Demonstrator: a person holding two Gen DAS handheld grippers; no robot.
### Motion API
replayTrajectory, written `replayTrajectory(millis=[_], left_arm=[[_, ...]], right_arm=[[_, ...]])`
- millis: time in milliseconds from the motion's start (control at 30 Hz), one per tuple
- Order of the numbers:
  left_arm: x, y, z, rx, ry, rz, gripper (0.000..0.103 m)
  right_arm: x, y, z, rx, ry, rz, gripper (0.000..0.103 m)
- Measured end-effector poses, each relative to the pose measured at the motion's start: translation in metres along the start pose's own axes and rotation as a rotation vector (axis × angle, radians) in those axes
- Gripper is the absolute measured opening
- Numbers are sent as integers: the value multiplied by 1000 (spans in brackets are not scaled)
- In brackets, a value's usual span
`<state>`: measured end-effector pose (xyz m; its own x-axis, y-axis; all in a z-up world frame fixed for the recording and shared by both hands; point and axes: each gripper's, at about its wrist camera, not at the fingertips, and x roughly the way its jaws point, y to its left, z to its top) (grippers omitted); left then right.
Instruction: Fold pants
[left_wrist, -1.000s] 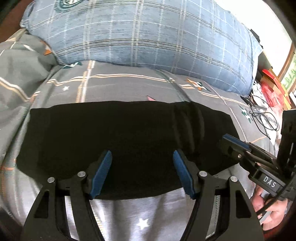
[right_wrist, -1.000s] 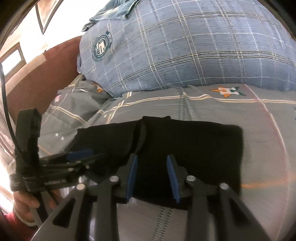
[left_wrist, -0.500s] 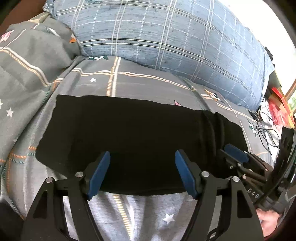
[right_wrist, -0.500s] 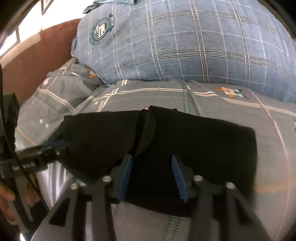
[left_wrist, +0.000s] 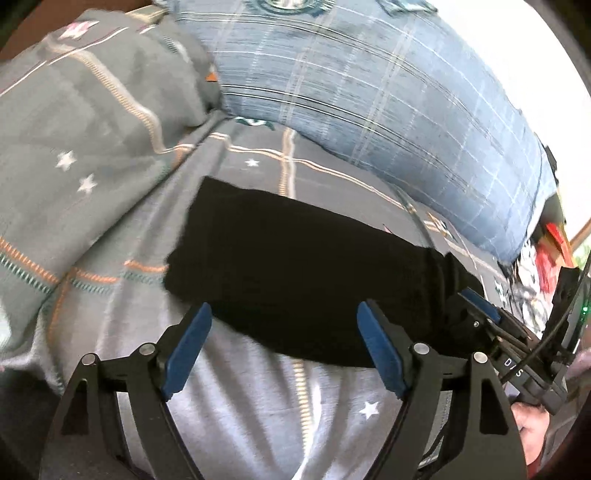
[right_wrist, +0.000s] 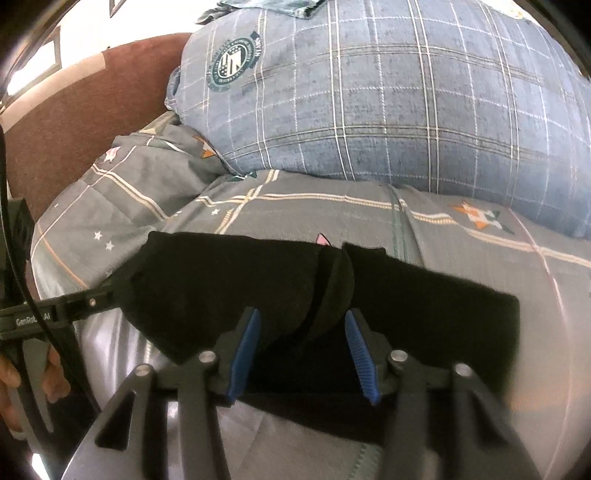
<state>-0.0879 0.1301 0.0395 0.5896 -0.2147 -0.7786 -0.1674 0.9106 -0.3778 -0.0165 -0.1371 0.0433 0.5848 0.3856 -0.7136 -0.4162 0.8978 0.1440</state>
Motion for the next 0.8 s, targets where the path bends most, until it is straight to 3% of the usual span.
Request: replayTrajectory(millis=[333, 467, 800], left_arm=[[4, 41, -18, -134, 25, 13, 82], [15, 45, -17, -178, 41, -25, 82], [29, 50, -1, -204, -19, -69, 84]], right_arm=[[26, 31, 32, -95, 10, 116, 59], [52, 58, 50, -175, 45, 180, 60], [131, 115, 94, -362, 204, 328, 67]])
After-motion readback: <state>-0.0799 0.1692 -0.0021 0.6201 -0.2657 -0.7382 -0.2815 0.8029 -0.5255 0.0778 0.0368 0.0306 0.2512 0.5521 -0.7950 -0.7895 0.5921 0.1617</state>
